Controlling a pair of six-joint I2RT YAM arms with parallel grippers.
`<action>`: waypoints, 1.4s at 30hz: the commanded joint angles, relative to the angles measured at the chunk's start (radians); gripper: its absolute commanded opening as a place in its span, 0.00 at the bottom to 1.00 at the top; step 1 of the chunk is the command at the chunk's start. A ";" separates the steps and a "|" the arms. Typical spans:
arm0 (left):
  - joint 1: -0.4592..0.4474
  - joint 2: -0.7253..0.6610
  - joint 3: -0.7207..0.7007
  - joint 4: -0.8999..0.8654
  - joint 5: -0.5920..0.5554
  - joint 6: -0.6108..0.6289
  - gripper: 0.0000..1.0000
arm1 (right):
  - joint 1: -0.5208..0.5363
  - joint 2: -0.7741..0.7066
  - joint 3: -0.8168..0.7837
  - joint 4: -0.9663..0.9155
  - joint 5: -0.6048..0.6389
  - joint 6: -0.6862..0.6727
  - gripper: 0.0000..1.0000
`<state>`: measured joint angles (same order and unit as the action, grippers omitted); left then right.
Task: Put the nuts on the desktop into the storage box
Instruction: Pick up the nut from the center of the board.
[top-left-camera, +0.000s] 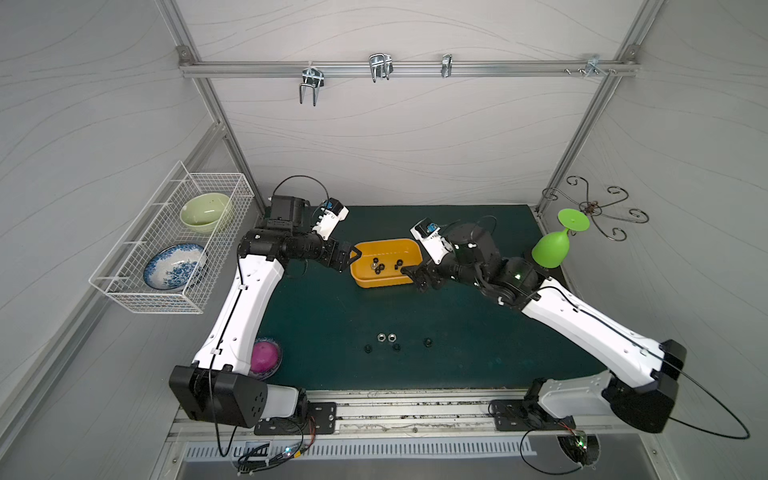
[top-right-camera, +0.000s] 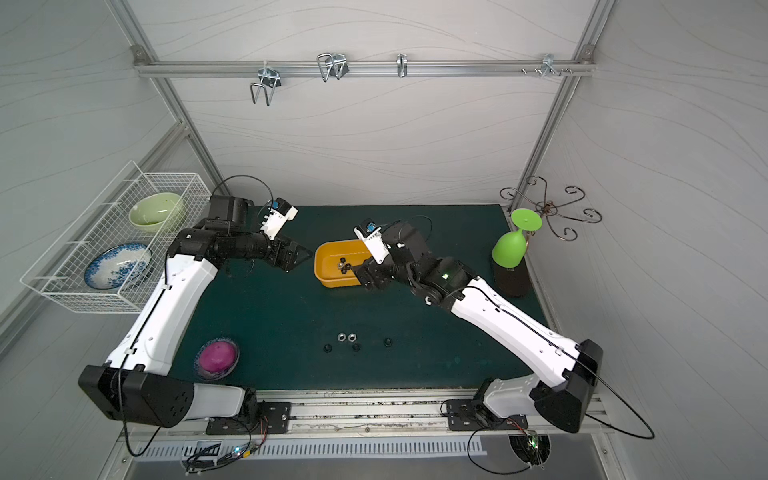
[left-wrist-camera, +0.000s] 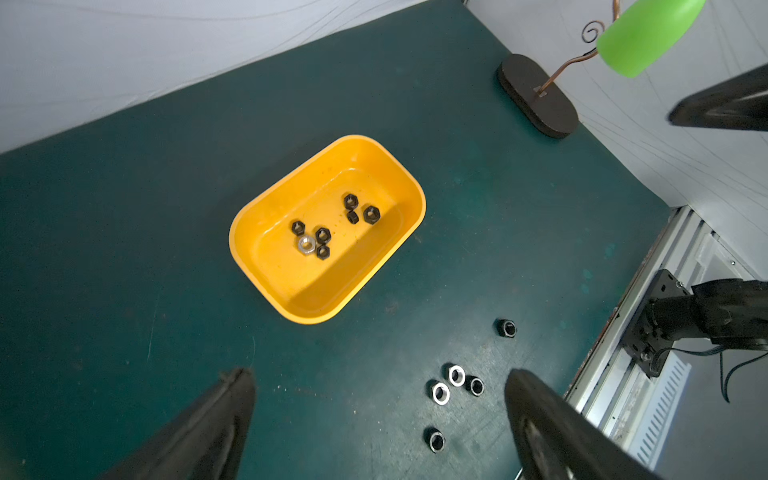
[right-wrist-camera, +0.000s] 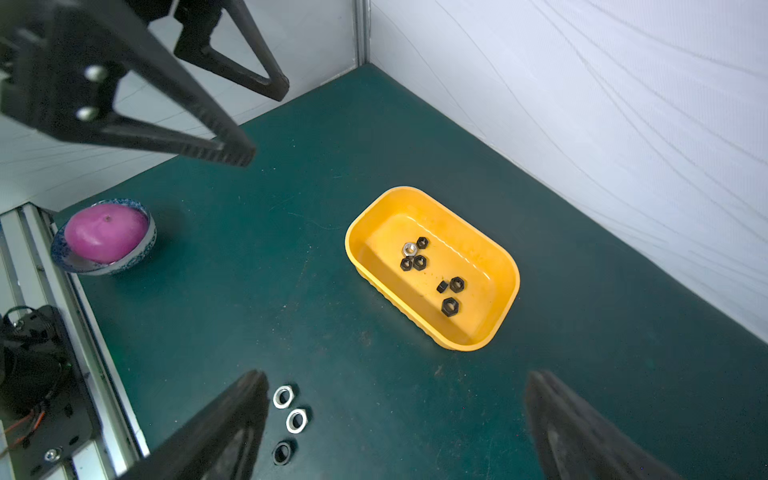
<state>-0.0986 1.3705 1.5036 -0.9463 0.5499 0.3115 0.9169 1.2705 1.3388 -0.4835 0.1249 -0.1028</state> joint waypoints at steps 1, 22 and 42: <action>0.005 -0.014 -0.013 -0.048 -0.025 -0.029 0.98 | 0.007 -0.090 -0.091 0.074 -0.146 -0.150 0.99; -0.161 -0.043 -0.330 -0.150 -0.154 0.142 0.97 | 0.081 -0.230 -0.320 -0.226 -0.570 -0.805 0.99; -0.493 0.060 -0.637 0.233 -0.377 0.149 0.84 | 0.238 -0.178 -0.445 -0.104 -0.259 -0.585 0.99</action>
<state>-0.5804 1.4189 0.8833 -0.8116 0.1894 0.4408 1.1267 1.0851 0.9043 -0.6579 -0.2211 -0.8078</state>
